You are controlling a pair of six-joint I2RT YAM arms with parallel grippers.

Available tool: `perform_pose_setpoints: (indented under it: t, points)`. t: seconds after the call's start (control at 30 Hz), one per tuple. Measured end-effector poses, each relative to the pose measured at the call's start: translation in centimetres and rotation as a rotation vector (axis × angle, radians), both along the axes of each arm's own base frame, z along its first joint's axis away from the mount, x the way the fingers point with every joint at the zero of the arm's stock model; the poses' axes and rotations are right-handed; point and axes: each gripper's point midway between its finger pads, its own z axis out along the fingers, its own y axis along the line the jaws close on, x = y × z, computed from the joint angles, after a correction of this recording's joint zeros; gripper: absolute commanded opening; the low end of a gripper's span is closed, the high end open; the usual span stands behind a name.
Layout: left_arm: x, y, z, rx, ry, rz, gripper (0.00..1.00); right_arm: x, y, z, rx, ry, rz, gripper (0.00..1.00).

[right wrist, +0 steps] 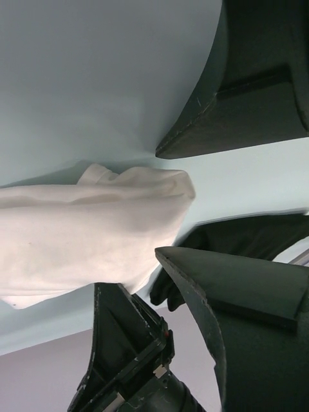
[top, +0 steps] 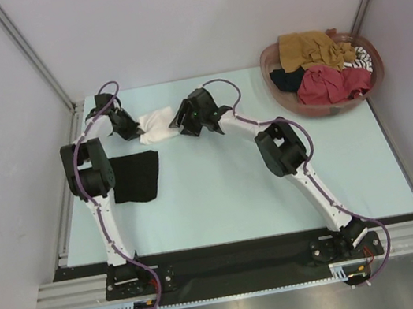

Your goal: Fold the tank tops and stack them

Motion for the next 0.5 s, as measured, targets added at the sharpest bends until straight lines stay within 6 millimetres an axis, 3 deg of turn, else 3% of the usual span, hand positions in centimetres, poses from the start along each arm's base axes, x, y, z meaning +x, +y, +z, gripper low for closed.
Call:
perform_pose_setpoints:
  t: [0.43,0.5]
  points:
    - [-1.0,-0.4,0.0,-0.002,0.031,-0.044,0.00,2.6,0.1,-0.3,0.036,-0.032,-0.013,0.51]
    - [-1.1,-0.4,0.0,0.000,0.037,-0.050,0.00,2.7,0.2,-0.4,0.042,-0.035,-0.010,0.41]
